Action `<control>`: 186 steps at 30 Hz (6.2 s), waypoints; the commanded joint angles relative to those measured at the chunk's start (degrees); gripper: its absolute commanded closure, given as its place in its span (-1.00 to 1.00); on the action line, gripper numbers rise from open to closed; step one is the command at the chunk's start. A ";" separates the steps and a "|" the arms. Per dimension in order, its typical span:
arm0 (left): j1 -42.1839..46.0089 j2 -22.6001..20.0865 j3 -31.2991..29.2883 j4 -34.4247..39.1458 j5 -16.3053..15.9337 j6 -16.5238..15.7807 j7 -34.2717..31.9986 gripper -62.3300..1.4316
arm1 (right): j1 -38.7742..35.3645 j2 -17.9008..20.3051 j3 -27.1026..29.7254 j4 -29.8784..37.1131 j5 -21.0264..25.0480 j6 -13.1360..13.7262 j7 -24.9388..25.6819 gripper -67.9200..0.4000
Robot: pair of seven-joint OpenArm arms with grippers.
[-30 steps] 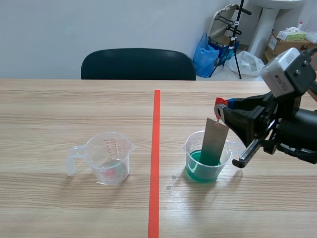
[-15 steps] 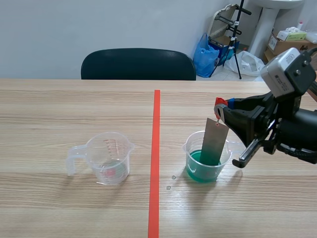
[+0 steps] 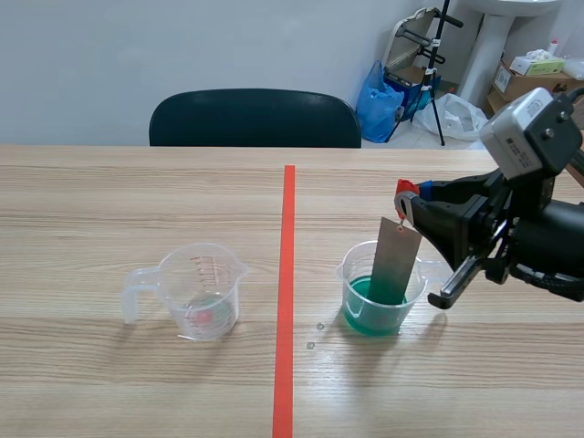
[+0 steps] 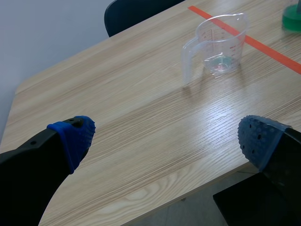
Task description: Do the redox reaction experiment
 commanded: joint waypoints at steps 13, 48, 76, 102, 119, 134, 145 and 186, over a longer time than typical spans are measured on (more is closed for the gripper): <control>0.07 0.15 -0.46 0.63 -0.48 -0.11 -0.81 -1.00 | -5.22 0.33 6.45 11.28 1.57 2.43 0.50 0.97; 0.07 0.15 -0.46 0.63 -0.48 -0.11 -0.98 -1.00 | -12.39 0.31 18.47 29.51 10.21 2.56 -14.29 0.97; 0.07 0.15 -0.46 0.63 -0.50 -0.11 -0.98 -1.00 | -12.20 0.33 18.86 29.53 10.40 2.56 -13.44 0.97; 0.07 0.15 -0.46 0.63 -0.48 -0.11 -0.98 -1.00 | -11.58 0.31 18.86 29.53 10.43 2.58 -13.46 0.97; 0.07 0.15 -0.46 0.63 -0.50 -0.11 -0.98 -1.00 | -11.58 0.31 18.86 29.53 10.43 2.58 -13.46 0.97; 0.07 0.15 -0.46 0.63 -0.50 -0.11 -0.98 -1.00 | -11.58 0.31 18.86 29.53 10.43 2.58 -13.49 0.97; 0.07 0.15 -0.46 0.63 -0.50 -0.11 -0.98 -1.00 | -11.58 0.31 18.86 29.53 10.43 2.58 -13.46 0.97; 0.07 -6.03 -0.44 0.63 -5.11 -2.10 -0.55 0.09 | -11.58 0.28 18.86 29.53 10.43 2.58 -13.44 0.97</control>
